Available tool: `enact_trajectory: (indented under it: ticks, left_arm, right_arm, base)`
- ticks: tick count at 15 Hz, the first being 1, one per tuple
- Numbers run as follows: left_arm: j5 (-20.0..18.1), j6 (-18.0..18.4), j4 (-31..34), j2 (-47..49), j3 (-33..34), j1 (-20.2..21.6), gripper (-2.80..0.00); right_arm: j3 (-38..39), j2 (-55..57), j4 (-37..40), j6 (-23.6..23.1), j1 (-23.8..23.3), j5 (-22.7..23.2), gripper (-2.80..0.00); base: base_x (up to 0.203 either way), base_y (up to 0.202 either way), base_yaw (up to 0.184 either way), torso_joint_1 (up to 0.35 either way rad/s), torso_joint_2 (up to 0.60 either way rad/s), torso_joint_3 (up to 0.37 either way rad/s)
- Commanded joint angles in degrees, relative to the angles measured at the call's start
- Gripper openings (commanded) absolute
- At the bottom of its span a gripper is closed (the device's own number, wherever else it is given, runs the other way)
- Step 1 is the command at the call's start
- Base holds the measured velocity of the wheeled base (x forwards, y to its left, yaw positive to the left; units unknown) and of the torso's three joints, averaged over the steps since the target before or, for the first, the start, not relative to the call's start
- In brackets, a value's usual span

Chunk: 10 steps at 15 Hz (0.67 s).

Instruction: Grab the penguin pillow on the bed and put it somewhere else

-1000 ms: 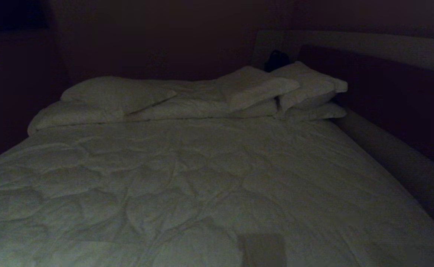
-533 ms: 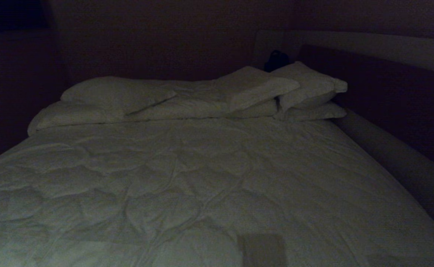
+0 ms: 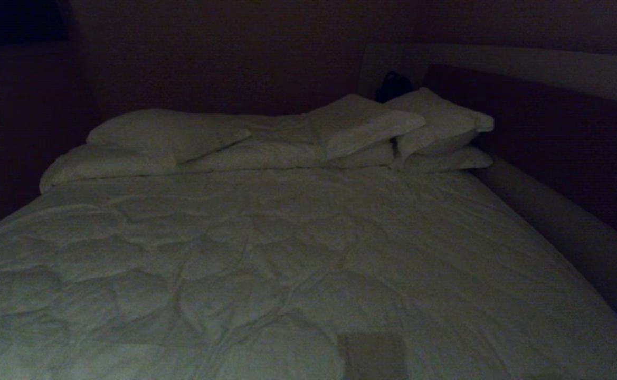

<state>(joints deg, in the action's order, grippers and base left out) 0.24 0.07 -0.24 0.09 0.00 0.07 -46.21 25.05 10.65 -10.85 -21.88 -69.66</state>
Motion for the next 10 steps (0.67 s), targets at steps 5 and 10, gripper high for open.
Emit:
enact_trajectory:
  ticks: [5, 10]
  left_arm:
    - [0.02, 0.13, 0.04, -0.01, 0.00, 0.01, -2.80]
    - [0.11, 0.01, 0.16, -0.01, 0.00, 0.01, -2.80]
  right_arm:
    - [-0.72, 0.31, -1.48, -2.30, 0.00, -0.22, -2.80]
    - [-0.03, 0.35, -5.64, -5.59, 0.00, -0.22, -2.80]
  base:
    - [0.000, 0.000, 0.000, 0.000, 0.00, 0.000]
    - [0.000, 0.000, 0.000, 0.000, 0.00, 0.000]
